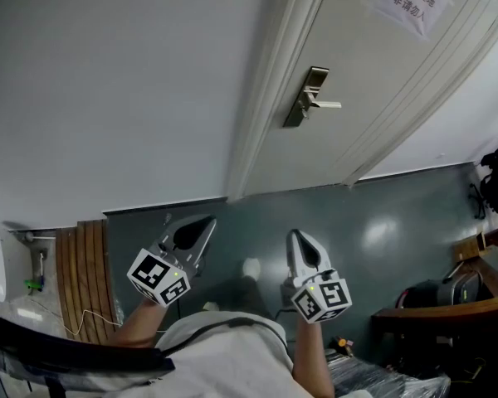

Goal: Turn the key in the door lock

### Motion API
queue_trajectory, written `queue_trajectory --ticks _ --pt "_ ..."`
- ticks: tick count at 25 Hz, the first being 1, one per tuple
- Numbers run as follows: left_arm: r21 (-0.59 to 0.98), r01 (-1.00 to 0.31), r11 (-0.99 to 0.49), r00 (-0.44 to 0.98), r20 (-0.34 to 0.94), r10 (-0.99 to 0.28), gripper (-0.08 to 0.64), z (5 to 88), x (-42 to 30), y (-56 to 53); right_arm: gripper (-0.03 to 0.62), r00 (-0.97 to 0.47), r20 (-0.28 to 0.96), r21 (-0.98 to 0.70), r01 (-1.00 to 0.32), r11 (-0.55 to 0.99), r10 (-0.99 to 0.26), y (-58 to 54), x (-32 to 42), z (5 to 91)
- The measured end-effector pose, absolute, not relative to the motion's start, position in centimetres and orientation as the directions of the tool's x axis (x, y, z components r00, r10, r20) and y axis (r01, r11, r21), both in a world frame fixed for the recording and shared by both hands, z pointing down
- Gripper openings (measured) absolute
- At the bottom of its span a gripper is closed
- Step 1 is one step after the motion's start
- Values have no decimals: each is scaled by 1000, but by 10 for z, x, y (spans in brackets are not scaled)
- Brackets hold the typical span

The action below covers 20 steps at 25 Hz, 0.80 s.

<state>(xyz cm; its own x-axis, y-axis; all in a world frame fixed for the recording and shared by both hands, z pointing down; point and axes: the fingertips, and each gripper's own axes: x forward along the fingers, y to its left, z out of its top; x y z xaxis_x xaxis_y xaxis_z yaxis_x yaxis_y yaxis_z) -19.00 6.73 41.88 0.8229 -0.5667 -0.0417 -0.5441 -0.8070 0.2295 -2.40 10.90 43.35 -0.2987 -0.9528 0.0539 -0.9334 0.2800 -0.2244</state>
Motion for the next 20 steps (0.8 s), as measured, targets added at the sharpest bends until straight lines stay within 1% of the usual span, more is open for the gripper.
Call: queue_trajectory --ticks 7,12,20 --pt "201 -569 -797 812 -14 -583 6 426 -167 38 9 -298 47 -227 -933 281 -953 71 4 440" --pt "171 -584 -794 804 -11 -594 6 420 -138 -1 9 -324 68 -175 -935 308 -944 25 26 441" --pt "170 -634 -754 765 -7 -644 6 410 -87 -74 9 -344 86 -220 -922 319 -935 -65 86 445"
